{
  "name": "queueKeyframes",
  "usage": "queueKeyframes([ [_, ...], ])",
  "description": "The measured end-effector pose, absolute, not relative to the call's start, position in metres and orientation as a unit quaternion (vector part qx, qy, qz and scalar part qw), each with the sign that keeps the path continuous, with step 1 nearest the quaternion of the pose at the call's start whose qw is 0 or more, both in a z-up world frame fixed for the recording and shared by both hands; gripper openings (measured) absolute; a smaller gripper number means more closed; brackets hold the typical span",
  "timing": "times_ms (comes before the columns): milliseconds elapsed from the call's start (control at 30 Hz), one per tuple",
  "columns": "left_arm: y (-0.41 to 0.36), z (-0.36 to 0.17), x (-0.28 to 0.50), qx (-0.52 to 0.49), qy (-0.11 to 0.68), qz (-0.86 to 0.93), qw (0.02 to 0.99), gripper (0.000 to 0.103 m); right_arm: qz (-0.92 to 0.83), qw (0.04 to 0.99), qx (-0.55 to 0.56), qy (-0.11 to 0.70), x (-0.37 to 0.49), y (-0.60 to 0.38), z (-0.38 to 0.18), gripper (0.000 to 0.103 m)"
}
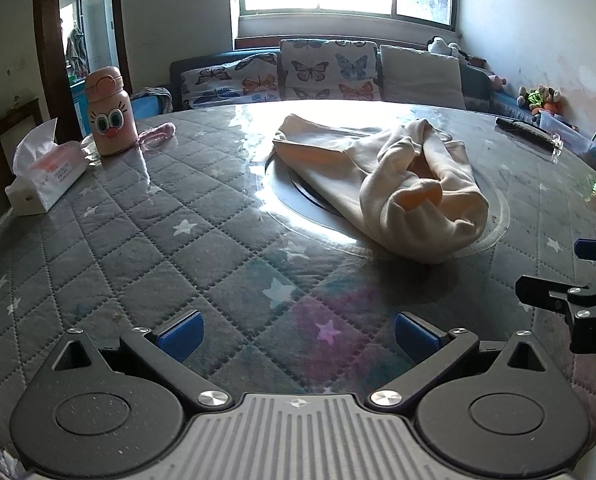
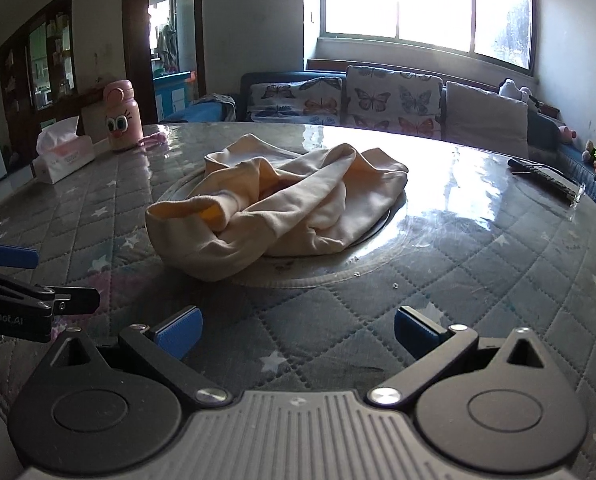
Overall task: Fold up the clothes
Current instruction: 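Move both grippers toward the crumpled cream shirt on the table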
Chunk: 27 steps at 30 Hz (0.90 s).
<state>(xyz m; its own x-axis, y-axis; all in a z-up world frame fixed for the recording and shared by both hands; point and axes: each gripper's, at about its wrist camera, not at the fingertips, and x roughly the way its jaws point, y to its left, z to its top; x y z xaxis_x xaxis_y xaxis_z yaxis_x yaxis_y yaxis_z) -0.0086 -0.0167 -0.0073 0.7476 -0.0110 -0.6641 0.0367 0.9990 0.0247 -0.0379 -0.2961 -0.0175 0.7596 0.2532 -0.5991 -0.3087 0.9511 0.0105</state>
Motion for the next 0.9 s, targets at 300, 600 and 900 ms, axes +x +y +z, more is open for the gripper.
queueKeyframes([
  [300,-0.025,-0.01,-0.006,0.025,0.36,-0.019,0.932,0.103,0.156,0.932,-0.047,0.323,-0.04,-0.295,-0.018,0.103],
  [600,-0.029,-0.01,-0.002,0.03,0.362,-0.022,0.931,0.103,0.158,0.93,-0.049,0.329,-0.038,-0.293,-0.019,0.103],
  [900,-0.03,-0.009,0.005,0.035,0.365,-0.023,0.93,0.103,0.159,0.929,-0.047,0.331,-0.034,-0.292,-0.02,0.103],
])
